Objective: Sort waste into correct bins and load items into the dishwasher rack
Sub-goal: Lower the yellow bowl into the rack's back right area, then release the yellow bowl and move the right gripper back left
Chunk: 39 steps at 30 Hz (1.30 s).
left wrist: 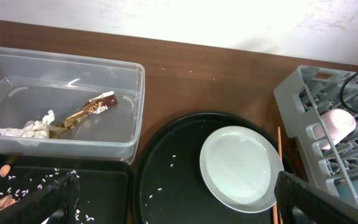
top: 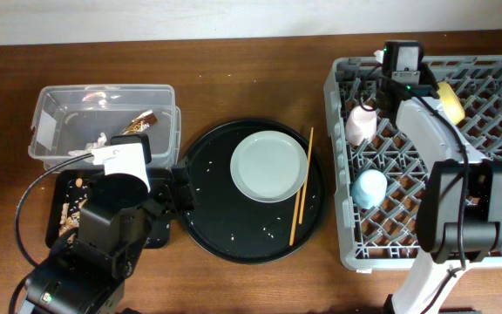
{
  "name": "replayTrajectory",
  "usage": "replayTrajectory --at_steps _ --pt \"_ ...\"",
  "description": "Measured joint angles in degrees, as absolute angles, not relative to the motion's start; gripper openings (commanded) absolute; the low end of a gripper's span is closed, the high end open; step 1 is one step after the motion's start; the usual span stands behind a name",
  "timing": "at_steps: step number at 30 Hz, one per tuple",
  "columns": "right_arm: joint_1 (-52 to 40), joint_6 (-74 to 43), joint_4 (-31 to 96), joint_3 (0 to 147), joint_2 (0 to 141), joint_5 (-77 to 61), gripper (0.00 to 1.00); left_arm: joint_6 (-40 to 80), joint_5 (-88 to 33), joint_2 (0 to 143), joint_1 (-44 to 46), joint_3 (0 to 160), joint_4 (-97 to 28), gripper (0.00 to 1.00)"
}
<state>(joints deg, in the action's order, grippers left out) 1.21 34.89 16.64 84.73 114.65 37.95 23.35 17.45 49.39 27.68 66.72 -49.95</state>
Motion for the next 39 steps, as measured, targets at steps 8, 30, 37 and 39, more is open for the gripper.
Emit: replayTrajectory --at_steps 8,30,37,39 --pt "0.4 25.8 19.4 84.7 113.1 29.7 0.45 23.4 17.5 49.4 27.7 66.7 -50.0 0.99" --pt "30.6 6.9 21.1 84.8 107.6 -17.8 0.04 23.4 17.5 49.4 27.7 66.7 -50.0 0.99" --pt "30.7 4.1 21.2 84.8 111.8 -19.2 0.04 23.4 17.5 49.4 27.7 66.7 -50.0 0.99" --pt "30.7 2.9 21.5 84.8 112.2 -19.9 0.04 23.4 17.5 49.4 27.7 66.7 -50.0 0.99"
